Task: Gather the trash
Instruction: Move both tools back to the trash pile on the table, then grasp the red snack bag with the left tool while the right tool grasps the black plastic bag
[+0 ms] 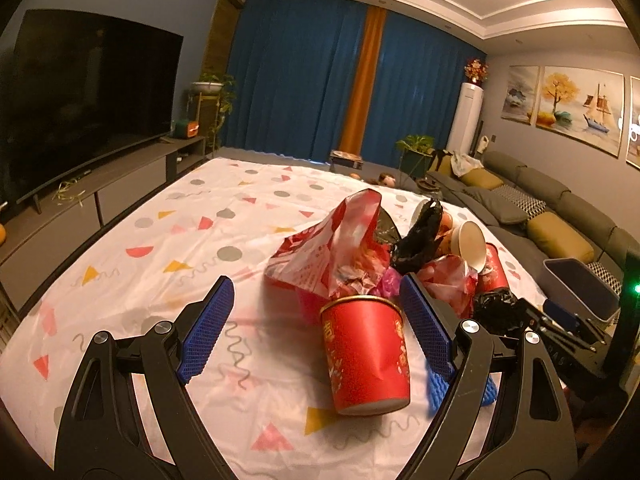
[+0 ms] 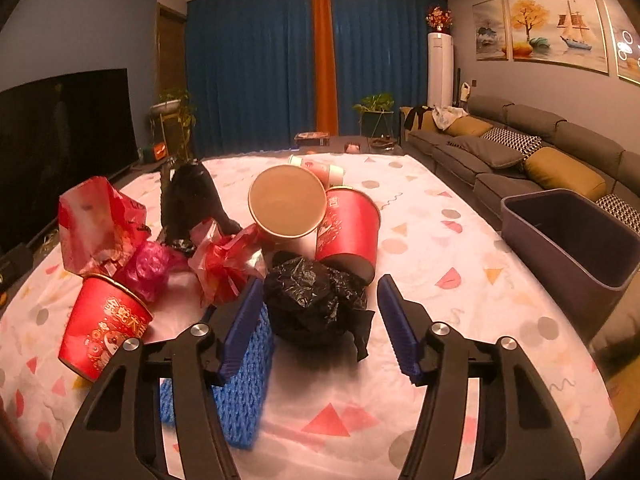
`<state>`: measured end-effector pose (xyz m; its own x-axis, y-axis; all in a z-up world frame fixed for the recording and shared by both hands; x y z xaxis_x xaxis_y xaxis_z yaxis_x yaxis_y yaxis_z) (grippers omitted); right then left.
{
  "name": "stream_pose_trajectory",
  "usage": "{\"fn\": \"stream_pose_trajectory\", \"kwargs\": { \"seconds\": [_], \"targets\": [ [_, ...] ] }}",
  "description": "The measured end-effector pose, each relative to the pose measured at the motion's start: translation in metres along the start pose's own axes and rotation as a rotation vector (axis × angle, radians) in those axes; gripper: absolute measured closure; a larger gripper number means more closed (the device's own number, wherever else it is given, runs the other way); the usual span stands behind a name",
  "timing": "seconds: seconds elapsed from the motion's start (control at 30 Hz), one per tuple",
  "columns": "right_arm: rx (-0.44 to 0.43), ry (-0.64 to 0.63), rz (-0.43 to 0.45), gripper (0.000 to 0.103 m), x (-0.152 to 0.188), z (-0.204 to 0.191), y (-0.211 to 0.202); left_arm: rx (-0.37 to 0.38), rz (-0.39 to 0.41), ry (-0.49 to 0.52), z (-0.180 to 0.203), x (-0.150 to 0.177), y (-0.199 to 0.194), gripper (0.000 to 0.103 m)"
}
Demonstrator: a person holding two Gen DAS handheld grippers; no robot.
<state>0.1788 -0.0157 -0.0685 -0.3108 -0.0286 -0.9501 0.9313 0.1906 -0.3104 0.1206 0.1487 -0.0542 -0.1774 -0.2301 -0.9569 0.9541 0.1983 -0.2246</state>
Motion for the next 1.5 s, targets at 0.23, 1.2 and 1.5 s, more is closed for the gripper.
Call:
{"fn": "stream_pose_trajectory", "kwargs": {
  "seconds": [0.23, 1.2, 1.5],
  "targets": [
    [-0.027, -0.007, -0.034, 0.066, 0.003, -0.002, 0.007, 0.008, -0.006, 0.009, 0.003, -0.008, 0.016, 0.02],
    [-0.1, -0.021, 0.069, 0.101, -0.015, 0.002, -0.047, 0.14, -0.096, -0.003, -0.001, -0.012, 0.076, 0.101],
    [-0.095, -0.013, 0.103, 0.101, -0.02, 0.009, -0.062, 0.151, -0.007, -0.05, -0.005, -0.034, 0.048, 0.102]
  ]
}}
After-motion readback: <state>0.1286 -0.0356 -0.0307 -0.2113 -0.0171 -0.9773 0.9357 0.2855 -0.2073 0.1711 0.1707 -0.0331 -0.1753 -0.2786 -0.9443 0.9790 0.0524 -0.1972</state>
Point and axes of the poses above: each gripper's, at about its wrist camera, not at the fingertips, and y roughly the way its jaws point, z to its right, x to its underside, the point moved 1 cm from there along y, roughly the way its jaws point, and after that the axes turned 13 degrees about z, right-handed, at the moved point
